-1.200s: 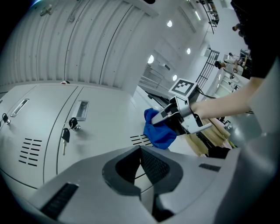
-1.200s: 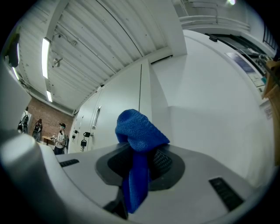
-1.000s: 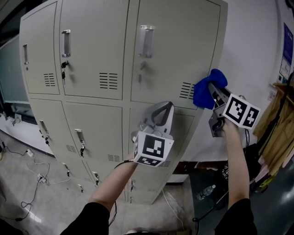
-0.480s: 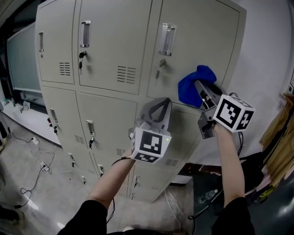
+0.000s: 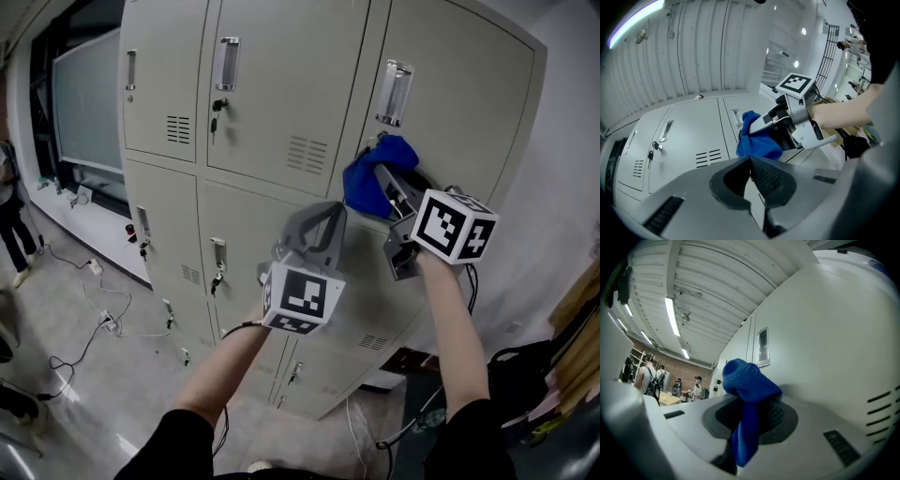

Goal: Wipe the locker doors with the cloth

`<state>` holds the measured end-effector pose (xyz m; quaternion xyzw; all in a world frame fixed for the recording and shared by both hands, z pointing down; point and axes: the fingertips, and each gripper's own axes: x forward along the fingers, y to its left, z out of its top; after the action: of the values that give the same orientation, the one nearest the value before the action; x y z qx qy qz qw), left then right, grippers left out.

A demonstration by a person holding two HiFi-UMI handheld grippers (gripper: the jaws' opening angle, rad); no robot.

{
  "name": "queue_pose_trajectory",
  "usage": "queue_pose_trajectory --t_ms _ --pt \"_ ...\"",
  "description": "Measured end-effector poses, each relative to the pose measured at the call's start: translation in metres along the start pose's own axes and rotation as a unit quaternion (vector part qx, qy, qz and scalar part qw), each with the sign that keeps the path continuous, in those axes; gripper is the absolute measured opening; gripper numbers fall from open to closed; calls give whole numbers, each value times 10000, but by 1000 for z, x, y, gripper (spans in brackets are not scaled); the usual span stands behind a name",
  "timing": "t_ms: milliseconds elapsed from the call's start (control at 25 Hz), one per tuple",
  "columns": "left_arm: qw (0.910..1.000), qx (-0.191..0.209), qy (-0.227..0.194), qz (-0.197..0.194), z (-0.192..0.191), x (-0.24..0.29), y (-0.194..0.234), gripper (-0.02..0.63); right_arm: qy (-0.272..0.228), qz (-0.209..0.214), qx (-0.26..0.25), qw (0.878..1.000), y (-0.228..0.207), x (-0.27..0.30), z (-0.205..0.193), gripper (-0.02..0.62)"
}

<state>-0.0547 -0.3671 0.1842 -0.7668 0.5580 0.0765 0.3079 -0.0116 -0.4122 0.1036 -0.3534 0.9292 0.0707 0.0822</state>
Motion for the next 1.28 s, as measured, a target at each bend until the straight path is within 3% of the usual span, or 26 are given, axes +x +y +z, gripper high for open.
queue_pose_trajectory --t_ms 280,600,920,1280 --pt "9997 -7 190 152 -13 -6 15 9 -64 102 68 9999 2 13 -6 78" --pt "9999 -18 107 -107 -9 8 -15 9 8 -51 -29 10000 -12 -3 -2 80" --pt "9988 -151 -29 -467 -2 25 -56 9 -2 -398 -12 9992 -42 -42 5 80" --pt "9944 -449 -221 -933 11 39 -107 9 66 -1160 -64 9932 -90 -101 9 78"
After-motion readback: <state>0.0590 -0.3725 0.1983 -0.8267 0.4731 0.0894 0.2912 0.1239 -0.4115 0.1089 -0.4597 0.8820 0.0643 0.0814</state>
